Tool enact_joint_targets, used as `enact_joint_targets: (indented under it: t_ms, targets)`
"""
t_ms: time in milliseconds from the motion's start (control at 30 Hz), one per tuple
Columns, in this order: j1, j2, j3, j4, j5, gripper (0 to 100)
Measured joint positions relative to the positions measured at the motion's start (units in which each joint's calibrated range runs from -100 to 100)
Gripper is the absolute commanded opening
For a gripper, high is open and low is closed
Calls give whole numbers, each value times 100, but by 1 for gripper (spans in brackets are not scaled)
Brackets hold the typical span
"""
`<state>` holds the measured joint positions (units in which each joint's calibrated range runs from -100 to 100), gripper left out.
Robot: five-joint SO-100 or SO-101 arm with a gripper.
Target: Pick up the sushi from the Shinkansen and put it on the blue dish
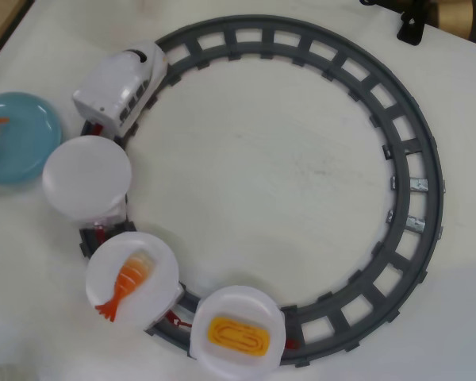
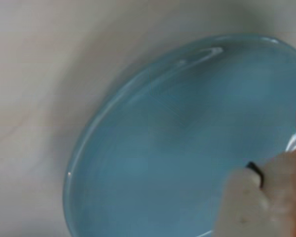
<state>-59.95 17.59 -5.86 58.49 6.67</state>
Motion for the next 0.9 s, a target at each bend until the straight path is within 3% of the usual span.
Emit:
enact_joint_targets:
  t_ms: [533, 900]
  targets:
    - [49, 25, 0, 17, 0, 15]
    - [49, 25, -37, 1571, 0, 15]
